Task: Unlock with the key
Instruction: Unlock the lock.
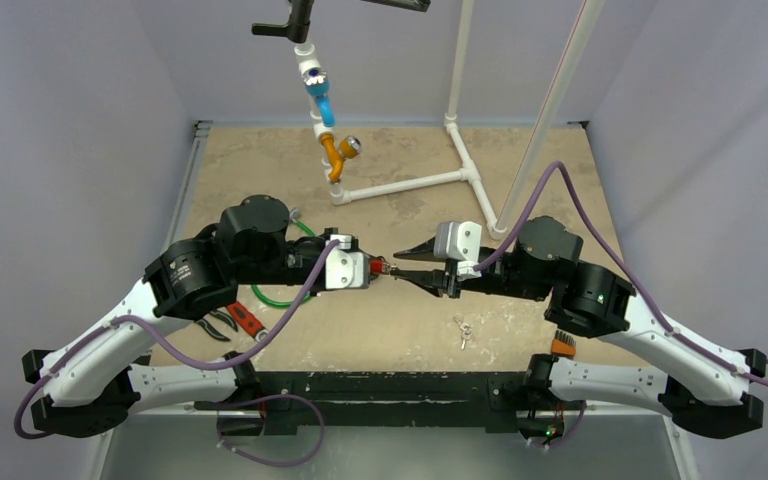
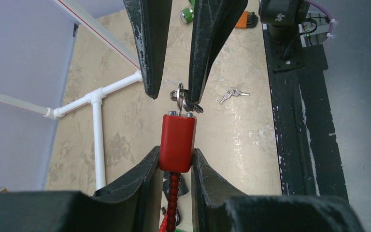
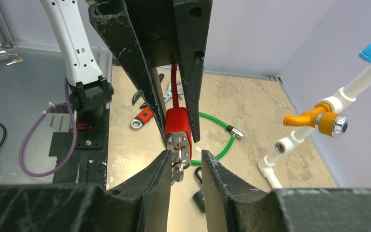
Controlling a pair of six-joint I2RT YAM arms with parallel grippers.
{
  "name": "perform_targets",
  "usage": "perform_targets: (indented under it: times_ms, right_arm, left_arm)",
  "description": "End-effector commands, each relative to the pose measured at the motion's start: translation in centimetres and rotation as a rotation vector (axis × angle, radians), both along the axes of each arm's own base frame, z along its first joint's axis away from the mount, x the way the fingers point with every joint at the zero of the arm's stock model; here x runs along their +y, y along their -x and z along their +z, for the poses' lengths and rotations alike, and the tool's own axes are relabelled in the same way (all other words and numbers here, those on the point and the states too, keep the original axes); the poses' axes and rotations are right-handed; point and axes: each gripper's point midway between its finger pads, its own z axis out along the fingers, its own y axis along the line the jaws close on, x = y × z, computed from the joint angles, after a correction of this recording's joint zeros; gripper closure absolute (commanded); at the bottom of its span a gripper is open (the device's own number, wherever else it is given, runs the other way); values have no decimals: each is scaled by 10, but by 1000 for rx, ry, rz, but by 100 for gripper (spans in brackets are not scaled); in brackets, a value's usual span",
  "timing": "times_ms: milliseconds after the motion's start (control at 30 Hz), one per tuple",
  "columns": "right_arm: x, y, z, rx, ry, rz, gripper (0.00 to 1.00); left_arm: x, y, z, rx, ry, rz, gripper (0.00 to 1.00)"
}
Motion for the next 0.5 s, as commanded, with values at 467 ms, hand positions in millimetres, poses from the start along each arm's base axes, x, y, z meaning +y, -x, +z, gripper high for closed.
perform_targets:
  times_ms: [467]
  right_arm:
    - [-2, 4, 5, -6, -16, 11, 100]
  left_arm:
    - [-1, 8, 34, -20, 114, -32, 100]
